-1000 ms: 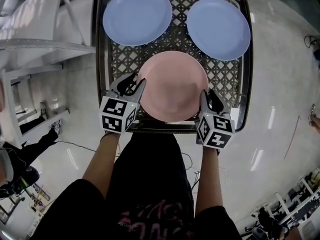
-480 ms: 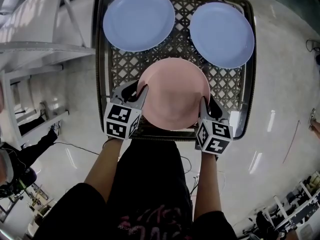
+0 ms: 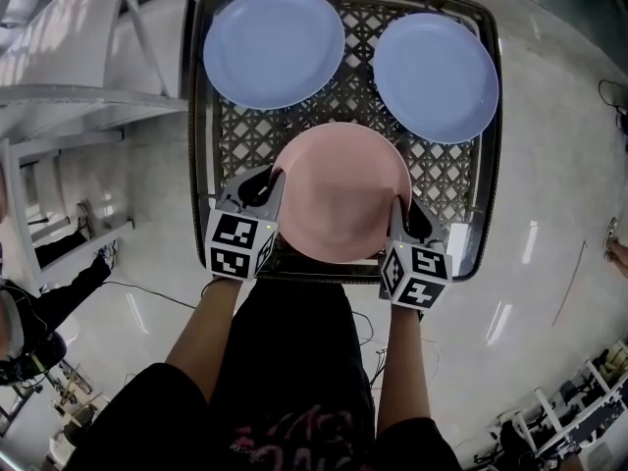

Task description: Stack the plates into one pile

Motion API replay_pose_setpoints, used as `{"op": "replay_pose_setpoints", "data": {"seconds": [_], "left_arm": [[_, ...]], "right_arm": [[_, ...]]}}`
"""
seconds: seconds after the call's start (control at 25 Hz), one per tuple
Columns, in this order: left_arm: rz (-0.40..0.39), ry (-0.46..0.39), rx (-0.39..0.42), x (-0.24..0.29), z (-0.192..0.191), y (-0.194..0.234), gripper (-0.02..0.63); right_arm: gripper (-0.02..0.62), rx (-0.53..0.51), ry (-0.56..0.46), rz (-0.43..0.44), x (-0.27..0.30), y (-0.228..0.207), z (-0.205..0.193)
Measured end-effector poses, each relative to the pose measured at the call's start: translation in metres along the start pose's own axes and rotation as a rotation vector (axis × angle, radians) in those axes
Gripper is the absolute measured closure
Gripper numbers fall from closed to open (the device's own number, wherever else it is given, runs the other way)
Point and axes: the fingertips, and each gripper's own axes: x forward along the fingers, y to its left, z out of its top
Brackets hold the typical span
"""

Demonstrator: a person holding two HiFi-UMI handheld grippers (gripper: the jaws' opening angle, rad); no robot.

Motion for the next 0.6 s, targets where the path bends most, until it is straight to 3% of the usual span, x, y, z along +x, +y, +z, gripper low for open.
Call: {"op": "replay_pose_setpoints", "data": {"seconds": [0.6], "left_arm": [[0.026,-0.104,0.0,-0.029,0.04,-0.006,0.588]], "right_arm": [[0.545,0.002,-0.084,-0.006,-0.029,0.001,0.031]]}}
